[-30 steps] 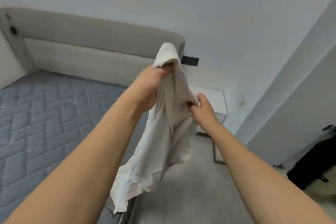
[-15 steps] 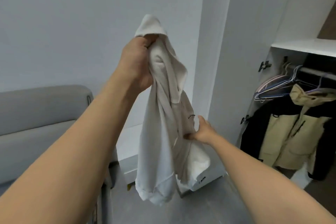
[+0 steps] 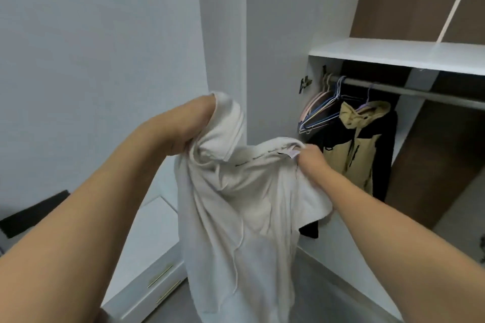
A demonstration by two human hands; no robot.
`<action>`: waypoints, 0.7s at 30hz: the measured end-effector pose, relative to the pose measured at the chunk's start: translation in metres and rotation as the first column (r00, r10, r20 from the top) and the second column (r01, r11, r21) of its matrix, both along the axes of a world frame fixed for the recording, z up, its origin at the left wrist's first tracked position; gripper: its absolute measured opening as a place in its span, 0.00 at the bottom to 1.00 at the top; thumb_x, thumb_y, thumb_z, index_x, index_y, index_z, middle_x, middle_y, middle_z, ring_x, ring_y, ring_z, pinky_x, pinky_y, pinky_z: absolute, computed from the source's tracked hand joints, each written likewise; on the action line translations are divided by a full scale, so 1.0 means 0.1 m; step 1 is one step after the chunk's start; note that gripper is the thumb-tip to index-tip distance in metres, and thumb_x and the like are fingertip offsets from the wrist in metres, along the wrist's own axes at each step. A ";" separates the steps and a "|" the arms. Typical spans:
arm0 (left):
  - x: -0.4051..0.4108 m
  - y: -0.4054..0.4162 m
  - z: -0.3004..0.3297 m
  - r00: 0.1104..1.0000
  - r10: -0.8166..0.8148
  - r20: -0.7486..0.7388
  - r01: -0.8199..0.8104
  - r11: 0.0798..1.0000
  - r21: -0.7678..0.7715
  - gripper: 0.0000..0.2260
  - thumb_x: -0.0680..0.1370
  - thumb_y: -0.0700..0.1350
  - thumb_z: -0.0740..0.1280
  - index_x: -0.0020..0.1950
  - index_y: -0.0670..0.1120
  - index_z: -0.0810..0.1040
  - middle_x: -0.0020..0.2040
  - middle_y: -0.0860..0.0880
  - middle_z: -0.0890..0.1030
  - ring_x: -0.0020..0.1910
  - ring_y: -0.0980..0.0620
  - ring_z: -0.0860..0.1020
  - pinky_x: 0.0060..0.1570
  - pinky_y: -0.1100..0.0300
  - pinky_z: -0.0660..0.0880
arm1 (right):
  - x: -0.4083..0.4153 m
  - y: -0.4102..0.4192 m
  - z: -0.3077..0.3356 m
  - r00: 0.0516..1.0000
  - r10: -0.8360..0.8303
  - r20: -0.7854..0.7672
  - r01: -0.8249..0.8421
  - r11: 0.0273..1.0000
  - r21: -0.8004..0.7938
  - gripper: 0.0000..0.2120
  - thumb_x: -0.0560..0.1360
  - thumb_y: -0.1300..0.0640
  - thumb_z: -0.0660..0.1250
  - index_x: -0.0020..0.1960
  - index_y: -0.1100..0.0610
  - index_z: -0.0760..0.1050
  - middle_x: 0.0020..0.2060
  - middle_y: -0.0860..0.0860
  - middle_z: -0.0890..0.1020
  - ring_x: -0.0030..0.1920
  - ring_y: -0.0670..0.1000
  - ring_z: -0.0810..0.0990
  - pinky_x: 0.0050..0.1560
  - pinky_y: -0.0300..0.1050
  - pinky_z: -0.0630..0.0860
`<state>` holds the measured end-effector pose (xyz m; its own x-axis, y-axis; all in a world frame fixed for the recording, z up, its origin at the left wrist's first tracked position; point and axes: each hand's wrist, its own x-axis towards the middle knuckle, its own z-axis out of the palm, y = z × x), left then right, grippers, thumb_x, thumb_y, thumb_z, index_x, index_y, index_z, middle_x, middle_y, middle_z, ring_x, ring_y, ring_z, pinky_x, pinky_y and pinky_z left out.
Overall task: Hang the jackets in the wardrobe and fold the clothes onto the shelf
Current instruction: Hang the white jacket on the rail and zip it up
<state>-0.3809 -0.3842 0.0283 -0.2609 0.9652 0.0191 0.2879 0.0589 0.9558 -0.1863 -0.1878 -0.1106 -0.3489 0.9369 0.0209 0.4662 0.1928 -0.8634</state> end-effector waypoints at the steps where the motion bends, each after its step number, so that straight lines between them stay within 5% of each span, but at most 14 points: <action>1: 0.00 0.09 -0.12 0.985 -0.035 -0.166 0.015 0.992 -0.122 0.15 0.77 0.54 0.61 0.47 0.48 0.83 0.44 0.48 0.82 0.42 0.50 0.79 0.45 0.57 0.76 | 0.09 0.04 0.21 0.998 0.017 -0.056 -0.018 1.000 -0.016 0.06 0.74 0.62 0.68 0.47 0.62 0.82 0.42 0.56 0.82 0.43 0.52 0.78 0.42 0.44 0.69; 3: 0.10 0.28 -0.32 0.914 -0.126 -0.385 0.002 0.952 -0.306 0.37 0.65 0.62 0.63 0.72 0.49 0.68 0.64 0.48 0.76 0.59 0.48 0.76 0.61 0.53 0.71 | 0.26 0.04 0.61 0.988 0.125 -0.088 -0.126 0.992 -0.004 0.06 0.71 0.65 0.69 0.44 0.58 0.84 0.41 0.53 0.85 0.40 0.48 0.79 0.42 0.43 0.73; 5: 0.37 0.51 -0.50 0.863 -0.256 -0.436 0.067 0.913 -0.403 0.46 0.62 0.62 0.63 0.80 0.55 0.54 0.74 0.50 0.68 0.70 0.49 0.70 0.70 0.53 0.66 | 0.41 -0.01 0.93 0.973 0.218 -0.070 -0.216 0.975 0.046 0.11 0.70 0.67 0.67 0.35 0.54 0.81 0.32 0.47 0.82 0.33 0.45 0.77 0.36 0.39 0.71; 8: 0.85 0.93 -0.74 0.749 -0.349 -0.564 0.137 0.913 -0.384 0.26 0.71 0.58 0.61 0.65 0.48 0.76 0.63 0.47 0.80 0.56 0.48 0.77 0.58 0.54 0.72 | 0.65 -0.05 1.27 0.957 0.289 -0.002 -0.285 0.946 0.153 0.15 0.71 0.68 0.66 0.32 0.53 0.69 0.27 0.46 0.73 0.29 0.44 0.70 0.29 0.37 0.64; 10: 1.08 1.18 -0.78 0.732 -0.235 -0.640 0.085 0.963 -0.256 0.18 0.77 0.55 0.61 0.51 0.41 0.79 0.51 0.41 0.82 0.45 0.46 0.76 0.47 0.54 0.74 | 0.87 -0.03 1.39 0.939 0.298 0.170 -0.334 0.906 0.261 0.11 0.72 0.66 0.68 0.35 0.56 0.69 0.31 0.49 0.72 0.32 0.45 0.68 0.32 0.40 0.64; 12: 1.18 1.38 -0.75 0.761 -0.059 -0.646 0.011 0.997 -0.079 0.14 0.80 0.50 0.61 0.48 0.40 0.79 0.47 0.40 0.82 0.45 0.42 0.77 0.44 0.54 0.73 | 1.19 0.04 1.43 0.928 0.257 0.270 -0.335 0.893 0.302 0.07 0.71 0.63 0.71 0.41 0.60 0.72 0.37 0.52 0.75 0.37 0.47 0.72 0.37 0.43 0.66; 15: 1.26 1.59 -0.61 0.907 0.176 -0.384 -0.100 0.973 0.209 0.09 0.78 0.40 0.59 0.44 0.46 0.79 0.41 0.48 0.81 0.42 0.46 0.78 0.37 0.58 0.71 | 1.73 0.22 1.31 0.943 0.195 0.269 -0.255 0.943 0.214 0.13 0.69 0.56 0.75 0.48 0.54 0.73 0.45 0.47 0.78 0.42 0.46 0.76 0.40 0.41 0.71; 18: 1.51 1.77 -0.40 0.975 0.187 -0.121 -0.129 0.916 0.379 0.15 0.74 0.36 0.58 0.41 0.53 0.79 0.39 0.56 0.81 0.39 0.57 0.78 0.35 0.63 0.73 | 2.14 0.43 0.97 0.899 0.141 0.414 -0.188 0.979 0.075 0.24 0.66 0.47 0.77 0.58 0.48 0.72 0.51 0.46 0.79 0.47 0.47 0.80 0.43 0.46 0.80; 21: 1.82 1.96 -0.27 0.989 0.121 0.081 -0.144 0.898 0.415 0.13 0.74 0.36 0.58 0.46 0.49 0.80 0.43 0.51 0.83 0.43 0.53 0.81 0.42 0.58 0.77 | 2.38 0.57 0.52 0.878 0.142 0.457 -0.084 0.986 -0.143 0.40 0.64 0.39 0.76 0.70 0.48 0.65 0.55 0.51 0.80 0.50 0.52 0.82 0.43 0.49 0.82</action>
<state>-0.1994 -0.1887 0.0009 -0.3973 0.8274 0.3970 0.2544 -0.3163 0.9139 0.0514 -0.1303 -0.0588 -0.3953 0.8762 -0.2756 0.7998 0.1809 -0.5723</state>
